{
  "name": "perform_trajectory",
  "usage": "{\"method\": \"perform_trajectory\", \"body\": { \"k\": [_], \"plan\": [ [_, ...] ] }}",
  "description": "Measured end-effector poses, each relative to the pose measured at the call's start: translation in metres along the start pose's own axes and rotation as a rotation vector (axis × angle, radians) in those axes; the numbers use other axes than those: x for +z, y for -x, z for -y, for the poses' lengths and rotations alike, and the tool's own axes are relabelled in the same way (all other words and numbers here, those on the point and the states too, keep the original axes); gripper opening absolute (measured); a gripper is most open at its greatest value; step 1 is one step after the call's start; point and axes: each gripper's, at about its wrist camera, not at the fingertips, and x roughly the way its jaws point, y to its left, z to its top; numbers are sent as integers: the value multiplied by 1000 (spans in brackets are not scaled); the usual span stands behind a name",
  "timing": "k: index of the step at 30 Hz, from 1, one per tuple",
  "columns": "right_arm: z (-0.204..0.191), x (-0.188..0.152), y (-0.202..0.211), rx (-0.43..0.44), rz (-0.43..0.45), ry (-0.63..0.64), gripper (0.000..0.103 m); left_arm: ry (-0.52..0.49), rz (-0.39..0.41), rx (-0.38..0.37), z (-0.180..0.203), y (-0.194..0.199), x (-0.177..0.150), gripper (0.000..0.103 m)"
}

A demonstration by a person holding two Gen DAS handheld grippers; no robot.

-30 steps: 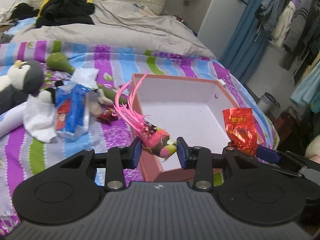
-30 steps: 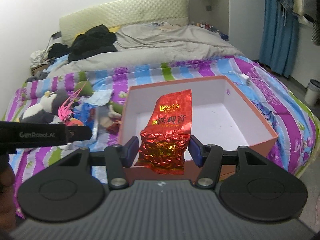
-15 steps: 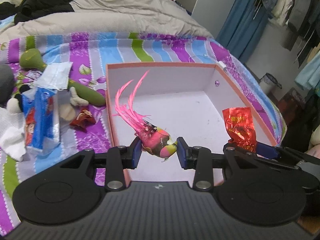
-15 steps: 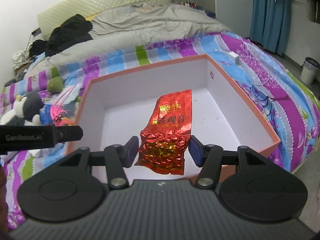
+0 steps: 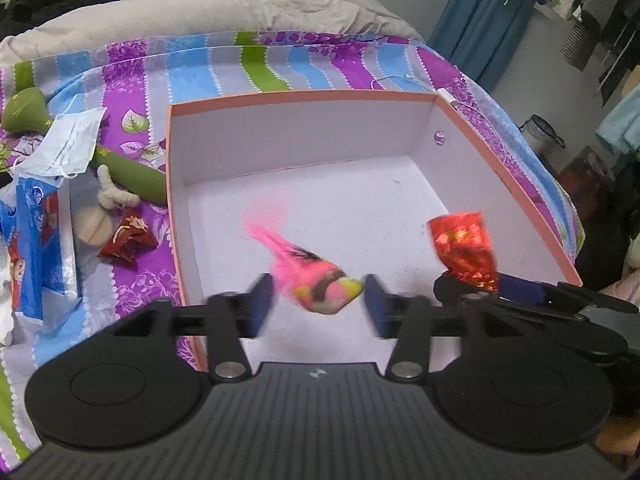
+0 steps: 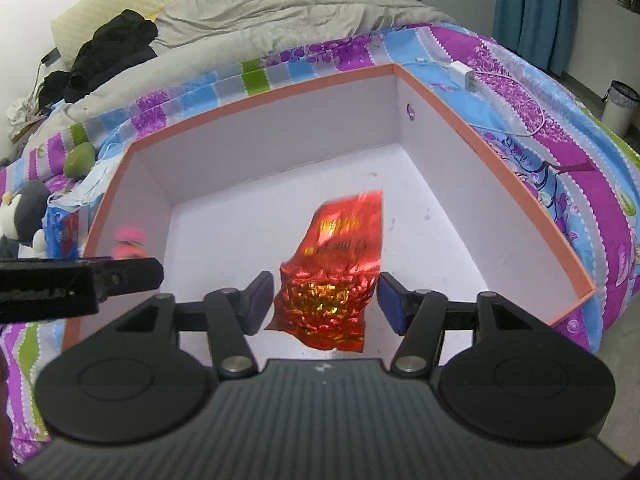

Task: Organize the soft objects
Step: 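Open the left tool over the box while the right tool releases the red packet, then withdraw both tools from the box back toward the items on the bed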

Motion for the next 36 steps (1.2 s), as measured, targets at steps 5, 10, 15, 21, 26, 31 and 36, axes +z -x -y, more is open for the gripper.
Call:
{"method": "perform_trajectory", "body": {
  "k": [5, 10, 15, 21, 26, 31, 36],
  "plan": [
    [2, -1, 6, 0, 5, -17, 67, -2, 17, 2, 1, 9, -2, 66],
    [-2, -4, 21, 8, 24, -18, 67, -13, 42, 8, 2, 28, -5, 66],
    [-8, -8, 43, 18, 56, -13, 67, -22, 69, 11, 3, 54, -12, 66],
    [-16, -17, 73, 30, 95, -2, 67, -28, 102, 9, 6, 89, -29, 66],
    [-24, -27, 101, 47, 132, 5, 67, -27, 132, 12, 7, 120, -45, 66],
    [-33, -38, 129, 70, 175, 22, 67, -23, 165, 16, 4, 152, -61, 66],
    [-44, -53, 153, 85, 203, 39, 67, -23, 200, 16, 1, 182, -79, 66]
  ]
}}
